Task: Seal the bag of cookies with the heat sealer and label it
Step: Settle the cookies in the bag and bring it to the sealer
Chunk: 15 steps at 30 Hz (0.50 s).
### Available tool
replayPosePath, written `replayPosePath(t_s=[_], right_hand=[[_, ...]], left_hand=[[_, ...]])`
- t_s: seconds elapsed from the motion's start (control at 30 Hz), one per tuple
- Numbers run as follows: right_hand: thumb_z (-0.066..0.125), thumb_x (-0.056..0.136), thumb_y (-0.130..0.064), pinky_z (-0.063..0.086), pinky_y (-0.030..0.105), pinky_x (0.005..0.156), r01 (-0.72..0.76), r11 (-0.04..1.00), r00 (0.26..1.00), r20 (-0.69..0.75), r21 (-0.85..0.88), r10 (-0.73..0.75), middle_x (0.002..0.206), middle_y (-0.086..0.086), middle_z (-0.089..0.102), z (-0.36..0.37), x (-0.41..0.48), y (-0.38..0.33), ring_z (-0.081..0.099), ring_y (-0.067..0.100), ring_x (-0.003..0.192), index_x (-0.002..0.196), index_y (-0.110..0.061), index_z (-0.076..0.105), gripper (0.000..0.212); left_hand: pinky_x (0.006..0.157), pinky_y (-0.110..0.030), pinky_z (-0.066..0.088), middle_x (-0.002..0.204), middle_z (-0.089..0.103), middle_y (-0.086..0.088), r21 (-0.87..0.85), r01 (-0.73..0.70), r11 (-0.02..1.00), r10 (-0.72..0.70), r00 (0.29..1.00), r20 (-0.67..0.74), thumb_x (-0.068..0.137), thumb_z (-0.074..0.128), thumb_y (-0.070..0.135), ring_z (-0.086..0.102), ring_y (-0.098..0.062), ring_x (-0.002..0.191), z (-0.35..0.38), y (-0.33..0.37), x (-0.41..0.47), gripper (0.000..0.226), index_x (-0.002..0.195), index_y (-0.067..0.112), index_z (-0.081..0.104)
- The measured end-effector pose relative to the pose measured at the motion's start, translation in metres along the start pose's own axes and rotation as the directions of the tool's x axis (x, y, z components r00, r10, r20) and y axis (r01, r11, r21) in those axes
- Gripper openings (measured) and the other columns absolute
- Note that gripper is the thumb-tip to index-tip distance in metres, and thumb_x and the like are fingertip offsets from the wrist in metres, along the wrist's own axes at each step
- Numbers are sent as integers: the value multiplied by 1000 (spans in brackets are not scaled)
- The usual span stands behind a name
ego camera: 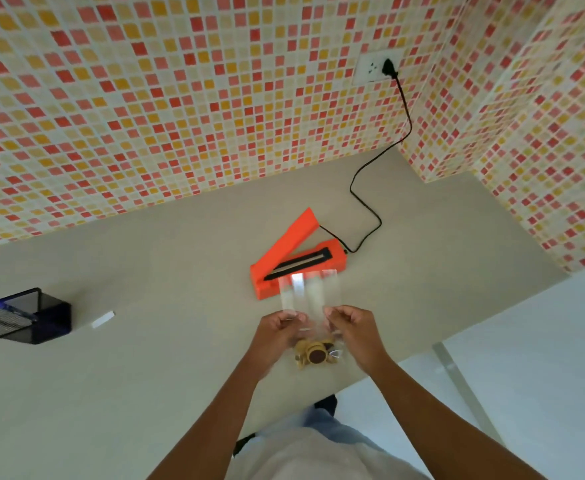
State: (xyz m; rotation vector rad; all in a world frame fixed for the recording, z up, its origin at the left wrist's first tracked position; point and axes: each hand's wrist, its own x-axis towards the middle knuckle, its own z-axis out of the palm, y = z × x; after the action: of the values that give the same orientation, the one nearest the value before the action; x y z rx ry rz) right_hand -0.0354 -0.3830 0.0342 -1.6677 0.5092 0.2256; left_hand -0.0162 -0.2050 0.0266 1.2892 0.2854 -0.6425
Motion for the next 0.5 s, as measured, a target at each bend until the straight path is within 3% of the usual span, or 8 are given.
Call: replayPosePath(t_s=[0.1, 0.23, 0.4, 0.5], right_hand=[[67, 93, -21, 52, 28, 58, 31, 998, 999, 37, -53, -29, 57, 1, 65, -18, 19, -3, 60, 15, 56, 63, -6, 69, 34], [67, 93, -24, 51, 29, 56, 24, 997, 996, 82, -69, -19, 59, 6, 65, -28, 45, -5, 60, 17, 56, 66, 0, 69, 36], [64, 95, -31, 46, 29, 57, 4, 996, 991, 133, -94, 9, 57, 12, 60, -27, 73, -7, 56, 20, 53, 61, 1, 62, 46], [65, 94, -29, 43, 28, 54, -34, 995, 990, 133, -91, 46, 53, 6, 57, -23, 84, -9, 53, 19, 50, 58, -5, 61, 43]], left_hand=[[63, -23, 56, 103, 76, -10, 17, -15, 1000, 16, 999, -39, 93, 63, 16, 74, -28, 92, 22, 2, 13, 19, 105, 2, 69], [79, -34, 56, 102, 74, -20, -31, -37, 999, 32, 988, -150, 92, 66, 19, 71, -33, 96, 36, -2, 32, 23, 102, 0, 73], [59, -22, 55, 79, 76, -5, -172, -4, 985, -34, 976, -215, 94, 60, 14, 73, -16, 68, 46, 0, 40, 17, 97, 1, 71], [62, -26, 57, 90, 76, -14, -199, -2, 980, -53, 961, -270, 94, 61, 16, 73, -21, 72, 43, 0, 46, 23, 101, -4, 71]])
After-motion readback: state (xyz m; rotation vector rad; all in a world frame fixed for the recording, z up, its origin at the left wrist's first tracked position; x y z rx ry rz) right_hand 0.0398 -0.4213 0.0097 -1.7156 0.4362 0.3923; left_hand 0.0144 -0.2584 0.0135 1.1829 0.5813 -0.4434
